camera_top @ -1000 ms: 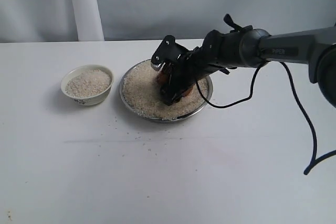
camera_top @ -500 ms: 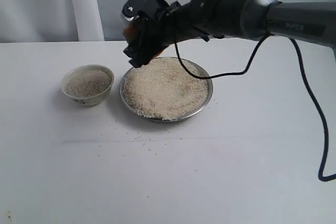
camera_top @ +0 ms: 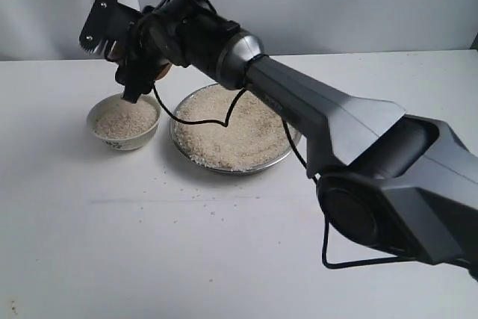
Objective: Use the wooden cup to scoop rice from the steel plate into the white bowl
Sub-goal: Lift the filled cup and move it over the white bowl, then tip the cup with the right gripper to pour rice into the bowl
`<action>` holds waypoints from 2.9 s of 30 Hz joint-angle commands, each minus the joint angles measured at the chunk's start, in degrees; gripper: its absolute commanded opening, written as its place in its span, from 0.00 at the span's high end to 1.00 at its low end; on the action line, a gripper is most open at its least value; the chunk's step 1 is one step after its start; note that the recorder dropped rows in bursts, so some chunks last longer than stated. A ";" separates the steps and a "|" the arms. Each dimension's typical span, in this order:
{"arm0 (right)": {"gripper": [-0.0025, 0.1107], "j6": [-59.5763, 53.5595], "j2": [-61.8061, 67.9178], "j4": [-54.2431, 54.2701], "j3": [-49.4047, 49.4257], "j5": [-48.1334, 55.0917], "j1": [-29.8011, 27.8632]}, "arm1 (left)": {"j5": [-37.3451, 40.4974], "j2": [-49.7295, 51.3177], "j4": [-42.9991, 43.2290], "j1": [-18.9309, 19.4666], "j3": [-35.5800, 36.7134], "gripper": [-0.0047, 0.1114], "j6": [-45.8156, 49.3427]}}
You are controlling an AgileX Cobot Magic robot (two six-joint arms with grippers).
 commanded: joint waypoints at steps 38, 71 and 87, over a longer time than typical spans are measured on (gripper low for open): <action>0.98 -5.94 1.64 -46.53 6.95 -1.33 7.86 | -0.19 -0.14 -0.19 -0.35 -0.13 0.96 -0.19; 0.98 -16.64 1.64 -58.60 6.95 -9.21 7.75 | -0.19 -0.14 -0.19 -0.35 -0.13 0.96 -0.19; 0.98 -17.72 1.53 -59.83 6.95 -10.66 7.64 | -0.19 -0.14 -0.19 -0.35 -0.13 0.96 -0.19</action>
